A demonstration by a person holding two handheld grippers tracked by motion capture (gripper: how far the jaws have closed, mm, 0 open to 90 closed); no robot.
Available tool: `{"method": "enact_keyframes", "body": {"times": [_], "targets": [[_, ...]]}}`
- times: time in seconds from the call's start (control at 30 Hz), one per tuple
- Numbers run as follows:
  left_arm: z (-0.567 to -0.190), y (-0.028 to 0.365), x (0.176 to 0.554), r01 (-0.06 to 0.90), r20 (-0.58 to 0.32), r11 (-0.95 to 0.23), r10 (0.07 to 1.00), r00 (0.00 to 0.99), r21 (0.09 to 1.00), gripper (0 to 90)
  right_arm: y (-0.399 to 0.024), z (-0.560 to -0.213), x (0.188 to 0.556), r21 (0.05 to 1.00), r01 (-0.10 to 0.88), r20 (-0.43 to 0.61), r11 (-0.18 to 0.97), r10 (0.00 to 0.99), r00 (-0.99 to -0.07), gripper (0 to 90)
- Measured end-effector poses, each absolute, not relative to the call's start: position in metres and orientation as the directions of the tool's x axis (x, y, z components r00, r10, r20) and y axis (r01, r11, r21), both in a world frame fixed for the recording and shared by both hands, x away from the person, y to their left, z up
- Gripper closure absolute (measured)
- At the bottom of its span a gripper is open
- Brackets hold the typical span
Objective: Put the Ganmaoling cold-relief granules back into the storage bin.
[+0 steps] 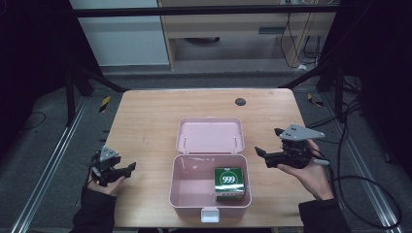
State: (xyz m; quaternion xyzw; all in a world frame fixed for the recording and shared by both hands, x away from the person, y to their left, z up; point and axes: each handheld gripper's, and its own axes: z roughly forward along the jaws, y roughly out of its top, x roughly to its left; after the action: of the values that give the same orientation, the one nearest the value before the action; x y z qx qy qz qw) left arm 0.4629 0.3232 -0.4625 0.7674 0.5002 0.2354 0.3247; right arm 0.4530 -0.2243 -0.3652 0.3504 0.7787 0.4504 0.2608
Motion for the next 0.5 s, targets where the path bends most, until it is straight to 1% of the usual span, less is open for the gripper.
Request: {"method": "enact_keyframes", "body": {"times": [0.1, 0.27, 0.37, 0.4, 0.5], "targets": [[-0.462, 0.323, 0.463, 0.616, 0.036, -0.287, 0.921, 0.387, 0.734, 35.4, -0.239, -0.383, 0.452, 0.901, 0.334, -0.057, 0.277, 0.838, -0.543, 9.6], [-0.462, 0.324, 0.462, 0.618, 0.03, -0.278, 0.924, 0.38, 0.735, 41.7, -0.256, -0.415, 0.452, 0.902, 0.389, 0.001, 0.19, 0.898, -0.441, 8.4], [-0.463, 0.325, 0.462, 0.626, 0.03, -0.277, 0.926, 0.375, 0.729, 45.0, -0.263, -0.432, 0.455, 0.885, 0.424, -0.016, 0.195, 0.921, -0.39, 7.4], [-0.463, 0.325, 0.462, 0.626, 0.029, -0.276, 0.927, 0.375, 0.73, 45.6, -0.267, -0.438, 0.456, 0.885, 0.427, -0.022, 0.186, 0.933, -0.36, 8.1], [-0.464, 0.325, 0.463, 0.627, 0.033, -0.281, 0.926, 0.377, 0.726, 45.1, -0.273, -0.451, 0.457, 0.873, 0.456, -0.019, 0.172, 0.947, -0.322, 7.6]]}}
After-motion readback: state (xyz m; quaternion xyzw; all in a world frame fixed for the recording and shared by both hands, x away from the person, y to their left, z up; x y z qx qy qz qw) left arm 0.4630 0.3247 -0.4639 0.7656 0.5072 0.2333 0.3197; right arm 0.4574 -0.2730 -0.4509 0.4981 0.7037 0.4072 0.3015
